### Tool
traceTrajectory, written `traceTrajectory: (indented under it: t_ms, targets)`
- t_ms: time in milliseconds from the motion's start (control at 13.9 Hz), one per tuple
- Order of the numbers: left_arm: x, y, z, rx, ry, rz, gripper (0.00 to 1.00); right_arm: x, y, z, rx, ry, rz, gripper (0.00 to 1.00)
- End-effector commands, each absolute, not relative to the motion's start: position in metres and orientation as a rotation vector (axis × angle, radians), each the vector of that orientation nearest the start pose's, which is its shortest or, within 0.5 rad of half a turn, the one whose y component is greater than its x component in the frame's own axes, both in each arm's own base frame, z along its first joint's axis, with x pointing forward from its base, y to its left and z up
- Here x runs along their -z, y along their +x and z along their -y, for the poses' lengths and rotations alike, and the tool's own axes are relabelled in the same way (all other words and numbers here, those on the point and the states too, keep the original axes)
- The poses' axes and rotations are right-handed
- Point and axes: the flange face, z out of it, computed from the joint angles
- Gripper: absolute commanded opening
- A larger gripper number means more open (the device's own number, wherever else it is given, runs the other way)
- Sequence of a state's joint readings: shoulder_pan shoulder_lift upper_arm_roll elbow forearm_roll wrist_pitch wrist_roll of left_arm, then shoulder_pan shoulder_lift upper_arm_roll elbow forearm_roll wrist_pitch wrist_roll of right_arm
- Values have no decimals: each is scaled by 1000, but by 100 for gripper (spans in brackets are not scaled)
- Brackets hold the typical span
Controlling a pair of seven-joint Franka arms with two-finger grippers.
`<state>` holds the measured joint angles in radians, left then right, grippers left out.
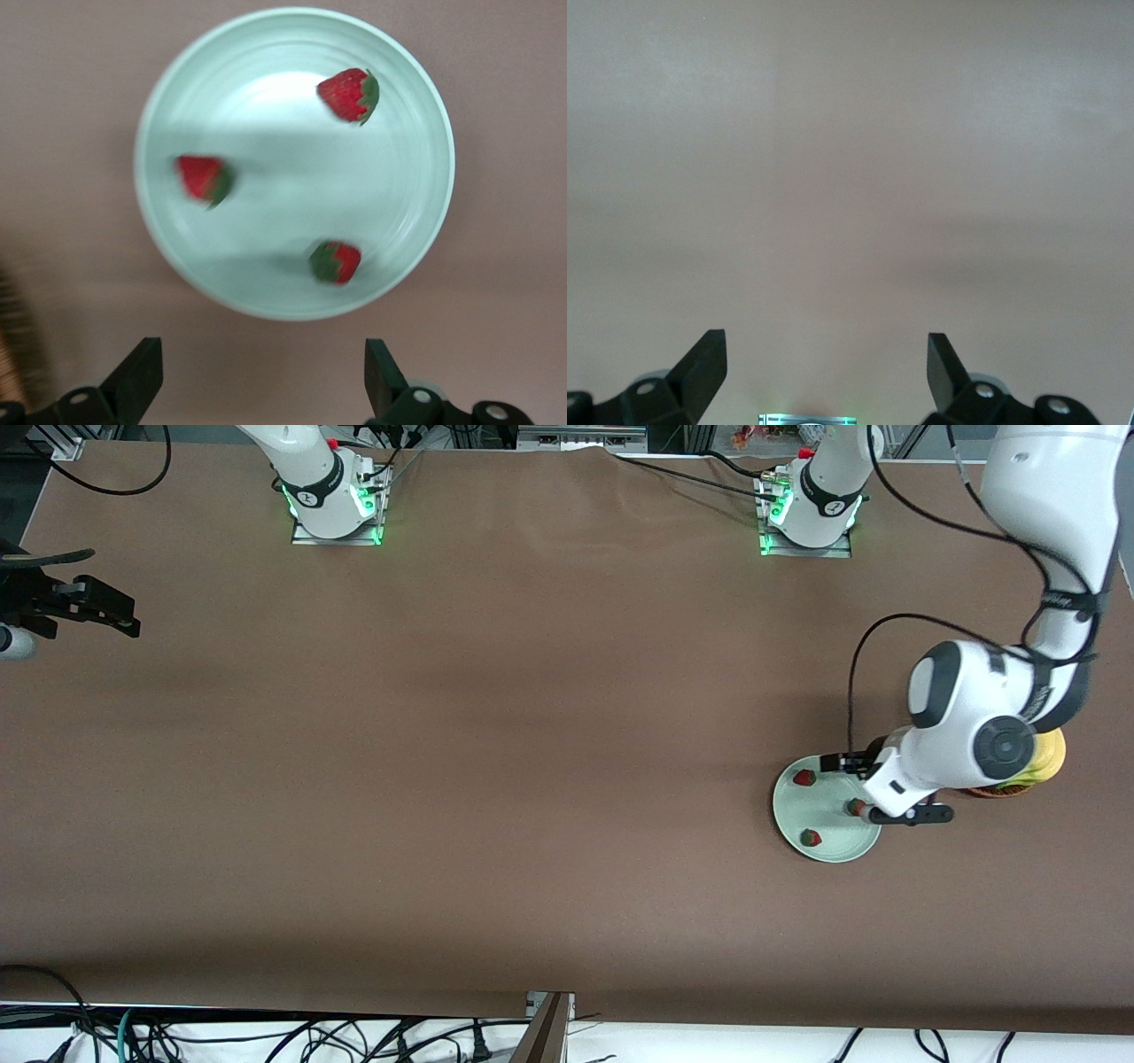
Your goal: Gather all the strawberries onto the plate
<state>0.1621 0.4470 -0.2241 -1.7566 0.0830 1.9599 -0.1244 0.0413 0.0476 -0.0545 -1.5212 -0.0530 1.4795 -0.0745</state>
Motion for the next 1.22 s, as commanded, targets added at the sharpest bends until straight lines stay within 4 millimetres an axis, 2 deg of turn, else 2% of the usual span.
traceTrajectory:
  t_ms: [0,144,288,432,504,648,720,864,1007,1079,1151]
  targets:
    - [-371,610,21,-345,-3099,-23,100,-620,562,9,-139,-3177,69,100]
    - [-437,592,24,-288,-3126,16,100,-620,562,10,-139,-3177,67,100]
    - [-514,571,14,-119,-3156,87,100,-619,562,11,-141,-3177,64,100]
    - [-579,557,7,-123,-3185,134,100,-619,562,11,-141,-3177,64,100]
    - [-605,550,4,-180,-3183,127,100,-619,562,11,-141,-3177,64,100]
    - [-631,539,4,-220,-3178,139,100,-619,562,14,-141,-3176,60,100]
    - [-634,534,4,-247,-3172,159,100,-620,562,14,-136,-3177,59,100]
    - [-651,521,3,-212,-3155,147,100,-619,562,13,-139,-3177,62,100]
    - [-652,519,-7,-209,-3156,168,100,-619,562,13,-139,-3177,62,100]
    - [-654,517,-3,-204,-3157,154,100,-619,562,13,-139,-3177,64,100]
    - [-654,515,-8,-198,-3161,161,100,-620,562,13,-134,-3177,64,100]
